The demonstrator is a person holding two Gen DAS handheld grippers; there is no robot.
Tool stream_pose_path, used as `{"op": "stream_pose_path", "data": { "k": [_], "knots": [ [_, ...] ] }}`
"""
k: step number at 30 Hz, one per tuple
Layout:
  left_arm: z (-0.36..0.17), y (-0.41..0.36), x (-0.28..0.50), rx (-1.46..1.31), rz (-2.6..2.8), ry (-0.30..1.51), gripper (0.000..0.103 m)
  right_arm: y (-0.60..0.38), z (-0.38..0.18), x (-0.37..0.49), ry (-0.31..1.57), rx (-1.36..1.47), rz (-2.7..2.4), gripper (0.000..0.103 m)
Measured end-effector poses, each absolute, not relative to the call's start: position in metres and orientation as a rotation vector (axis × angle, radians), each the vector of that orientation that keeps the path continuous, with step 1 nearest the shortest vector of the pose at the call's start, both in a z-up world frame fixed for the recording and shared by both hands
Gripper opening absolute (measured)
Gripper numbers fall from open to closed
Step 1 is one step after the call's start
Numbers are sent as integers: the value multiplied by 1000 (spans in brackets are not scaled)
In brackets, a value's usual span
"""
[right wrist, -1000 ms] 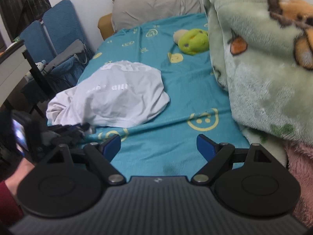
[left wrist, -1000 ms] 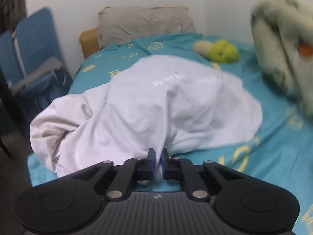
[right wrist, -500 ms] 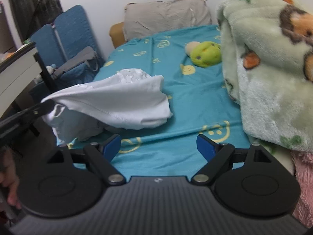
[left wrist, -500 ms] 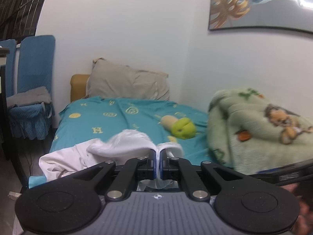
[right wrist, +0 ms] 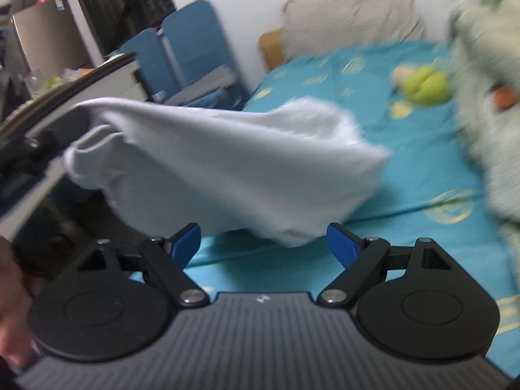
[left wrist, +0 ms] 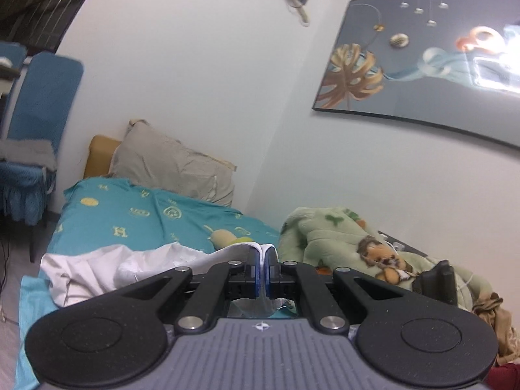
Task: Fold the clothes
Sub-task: 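Lift the white t-shirt off the bed with the left gripper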
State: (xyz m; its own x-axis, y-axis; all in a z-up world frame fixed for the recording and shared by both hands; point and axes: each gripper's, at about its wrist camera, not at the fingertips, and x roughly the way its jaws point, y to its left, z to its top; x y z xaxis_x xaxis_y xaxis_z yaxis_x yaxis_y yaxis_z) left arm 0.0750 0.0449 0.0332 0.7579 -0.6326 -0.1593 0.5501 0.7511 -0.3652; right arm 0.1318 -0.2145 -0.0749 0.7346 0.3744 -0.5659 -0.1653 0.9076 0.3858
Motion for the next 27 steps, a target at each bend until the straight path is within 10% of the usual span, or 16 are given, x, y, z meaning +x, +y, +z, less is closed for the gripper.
{"op": "stream_pose_path", "data": {
  "k": [23, 27],
  "knots": [
    [-12, 47, 127, -436, -596, 373, 3, -250, -123, 180, 792, 446, -86, 85],
    [-11, 48, 125, -443, -580, 367, 2, -219, -134, 189, 858, 240, -60, 64]
  ]
}}
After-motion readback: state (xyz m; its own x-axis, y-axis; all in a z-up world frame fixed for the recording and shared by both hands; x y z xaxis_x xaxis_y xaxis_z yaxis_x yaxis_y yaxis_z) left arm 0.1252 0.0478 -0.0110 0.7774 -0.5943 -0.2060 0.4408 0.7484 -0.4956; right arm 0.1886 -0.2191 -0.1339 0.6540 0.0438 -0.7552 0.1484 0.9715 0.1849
